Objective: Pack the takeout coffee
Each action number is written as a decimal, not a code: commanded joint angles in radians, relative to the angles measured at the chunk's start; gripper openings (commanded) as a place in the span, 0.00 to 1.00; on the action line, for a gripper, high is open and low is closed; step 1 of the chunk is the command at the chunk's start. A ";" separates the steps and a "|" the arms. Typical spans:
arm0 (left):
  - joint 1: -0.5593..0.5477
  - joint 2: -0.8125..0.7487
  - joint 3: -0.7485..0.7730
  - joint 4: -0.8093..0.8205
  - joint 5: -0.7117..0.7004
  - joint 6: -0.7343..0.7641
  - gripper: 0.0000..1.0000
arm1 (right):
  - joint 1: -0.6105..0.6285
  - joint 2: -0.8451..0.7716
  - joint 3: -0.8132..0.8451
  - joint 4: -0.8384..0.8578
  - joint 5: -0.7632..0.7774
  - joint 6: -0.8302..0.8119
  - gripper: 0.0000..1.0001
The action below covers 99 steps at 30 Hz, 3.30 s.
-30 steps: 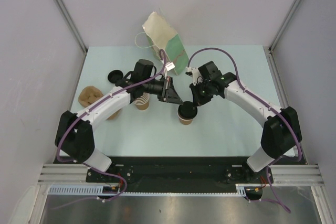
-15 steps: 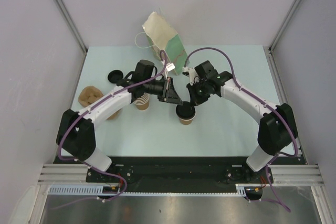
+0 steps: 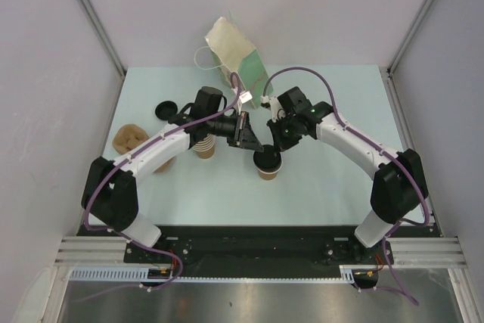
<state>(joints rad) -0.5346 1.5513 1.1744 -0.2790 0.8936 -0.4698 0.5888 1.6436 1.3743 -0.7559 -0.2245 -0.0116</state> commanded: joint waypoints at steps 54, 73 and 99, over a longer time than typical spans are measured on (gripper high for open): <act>-0.062 0.134 0.091 -0.040 0.106 0.122 0.05 | -0.214 -0.105 -0.021 0.003 -0.608 0.129 0.29; -0.070 0.338 0.197 -0.086 0.150 0.157 0.04 | -0.211 0.016 -0.086 0.056 -0.628 0.151 0.16; -0.024 0.513 0.106 -0.049 0.173 0.148 0.00 | -0.205 0.143 -0.112 0.061 -0.516 0.114 0.12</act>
<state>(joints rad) -0.5713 1.9984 1.3209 -0.3153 1.1519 -0.3843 0.3706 1.7584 1.2690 -0.7044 -0.8318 0.1272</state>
